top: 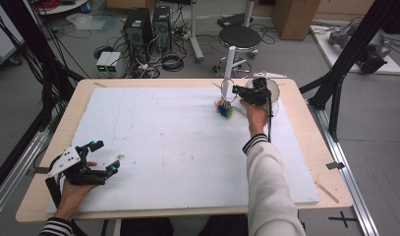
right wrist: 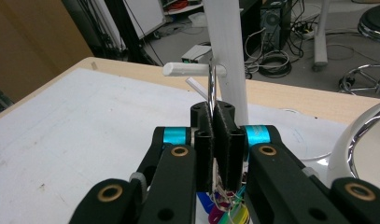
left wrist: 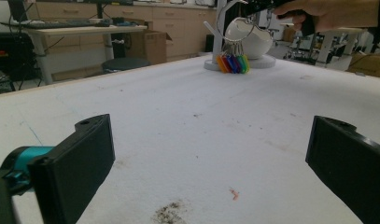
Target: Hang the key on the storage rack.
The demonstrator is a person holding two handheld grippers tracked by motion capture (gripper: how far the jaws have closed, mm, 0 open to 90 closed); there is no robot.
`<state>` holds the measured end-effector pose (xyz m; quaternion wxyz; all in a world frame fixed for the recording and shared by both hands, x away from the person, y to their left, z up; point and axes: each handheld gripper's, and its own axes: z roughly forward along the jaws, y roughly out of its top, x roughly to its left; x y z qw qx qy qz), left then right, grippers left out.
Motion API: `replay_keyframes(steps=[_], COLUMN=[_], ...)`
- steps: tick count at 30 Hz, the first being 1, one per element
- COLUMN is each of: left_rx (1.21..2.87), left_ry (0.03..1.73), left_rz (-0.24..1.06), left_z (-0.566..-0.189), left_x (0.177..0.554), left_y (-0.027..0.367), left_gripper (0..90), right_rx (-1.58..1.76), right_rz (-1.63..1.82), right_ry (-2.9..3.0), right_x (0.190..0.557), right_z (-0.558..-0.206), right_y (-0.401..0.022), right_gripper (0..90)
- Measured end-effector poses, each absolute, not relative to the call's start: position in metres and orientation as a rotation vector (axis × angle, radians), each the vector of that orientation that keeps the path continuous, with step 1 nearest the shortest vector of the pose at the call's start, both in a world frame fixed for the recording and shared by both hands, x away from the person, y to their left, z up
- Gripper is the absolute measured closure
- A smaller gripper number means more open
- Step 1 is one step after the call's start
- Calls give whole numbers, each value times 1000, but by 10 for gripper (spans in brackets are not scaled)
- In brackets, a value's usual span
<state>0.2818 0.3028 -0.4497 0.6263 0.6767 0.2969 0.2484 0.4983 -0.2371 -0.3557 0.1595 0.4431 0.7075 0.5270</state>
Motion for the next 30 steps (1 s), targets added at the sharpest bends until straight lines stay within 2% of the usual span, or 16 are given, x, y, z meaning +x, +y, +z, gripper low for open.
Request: replay_keyframes(steps=[7,12,17,19,21,23,25,30], left_rx=[1550,1539,1489,1485,1487,1488,1489,1489], left_ry=[687,702,708,714,718,718,721,723], left_rz=[573,580,618,615,615,617,618,621], left_z=[-450,-450,-451,-451,-451,-451,-451,-451], left_x=[282,281,276,275,275,275,275,275], left_y=[303,303,305,306,306,306,306,305], left_gripper=[17,17,17,17,17,17,17,17], right_rx=[1252,1197,1142,1116,1086,1031,984,864], right_rz=[1496,1505,1547,1525,1470,1466,1499,1522], right_ry=[2026,2046,2097,2095,2094,2117,2113,2136], right_x=[497,490,473,462,453,445,436,413], right_z=[-354,-348,-340,-337,-334,-330,-328,-330], right_y=[-237,-240,-242,-242,-242,-243,-245,-251], right_gripper=[773,668,382,223,108,98,11,10])
